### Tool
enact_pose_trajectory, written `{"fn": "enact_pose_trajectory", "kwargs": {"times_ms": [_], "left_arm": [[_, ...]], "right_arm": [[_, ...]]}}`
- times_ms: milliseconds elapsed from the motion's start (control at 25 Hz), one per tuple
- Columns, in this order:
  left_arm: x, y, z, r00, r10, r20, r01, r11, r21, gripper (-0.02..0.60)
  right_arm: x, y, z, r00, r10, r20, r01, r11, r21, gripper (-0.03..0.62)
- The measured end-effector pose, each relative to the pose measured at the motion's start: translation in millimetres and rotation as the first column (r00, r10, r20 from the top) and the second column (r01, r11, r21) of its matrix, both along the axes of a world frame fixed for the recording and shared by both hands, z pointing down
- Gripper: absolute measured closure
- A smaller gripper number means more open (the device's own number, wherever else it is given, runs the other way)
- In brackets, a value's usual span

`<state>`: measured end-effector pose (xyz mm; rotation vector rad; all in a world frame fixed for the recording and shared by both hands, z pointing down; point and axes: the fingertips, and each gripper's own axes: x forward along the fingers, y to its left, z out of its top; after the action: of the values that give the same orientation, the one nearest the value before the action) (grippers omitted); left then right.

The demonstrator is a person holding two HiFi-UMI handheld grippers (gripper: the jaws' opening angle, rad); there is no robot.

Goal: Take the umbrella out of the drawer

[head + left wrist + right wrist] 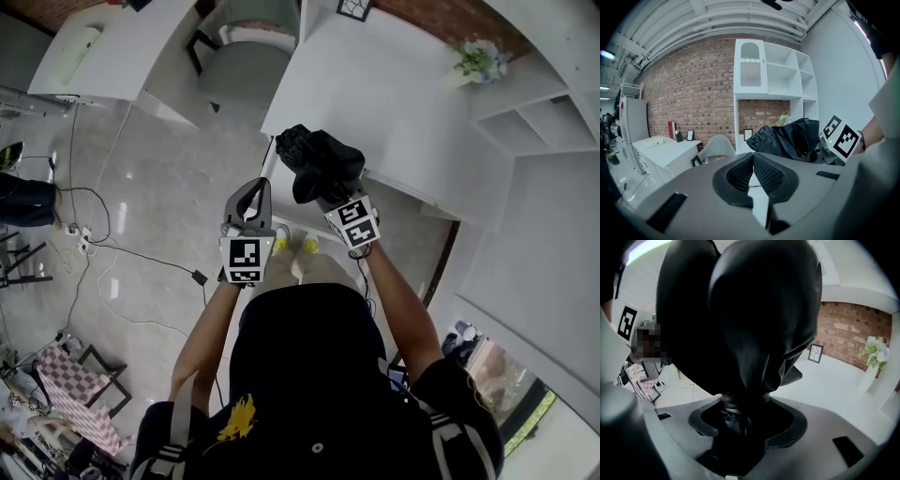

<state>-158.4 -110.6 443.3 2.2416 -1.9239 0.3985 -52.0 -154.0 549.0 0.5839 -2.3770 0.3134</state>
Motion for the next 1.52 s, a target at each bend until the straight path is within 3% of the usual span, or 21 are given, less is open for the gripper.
{"fn": "enact_pose_trajectory", "kwargs": {"times_ms": [280,520,800,1080,1520], "left_arm": [[5,-27,-33,1.000,0.019,0.007,-0.019,0.998,0.060,0.563],[12,-48,-53,0.999,0.048,0.008,-0.049,0.994,0.100,0.563],[12,-62,-63,0.997,0.082,0.005,-0.083,0.992,0.100,0.563],[54,-66,-87,0.981,0.196,0.014,-0.196,0.970,0.142,0.563],[93,-95,-138,0.976,0.217,0.013,-0.214,0.948,0.237,0.563]], "right_arm": [[14,-14,-51,0.997,0.053,0.063,-0.056,0.998,0.039,0.338],[20,-29,-108,0.978,0.114,0.177,-0.127,0.990,0.062,0.336],[23,-37,-176,0.947,0.134,0.292,-0.176,0.977,0.120,0.335],[63,-33,-216,0.899,0.213,0.382,-0.288,0.945,0.152,0.332],[130,-45,-273,0.838,0.281,0.467,-0.411,0.888,0.204,0.330]]}}
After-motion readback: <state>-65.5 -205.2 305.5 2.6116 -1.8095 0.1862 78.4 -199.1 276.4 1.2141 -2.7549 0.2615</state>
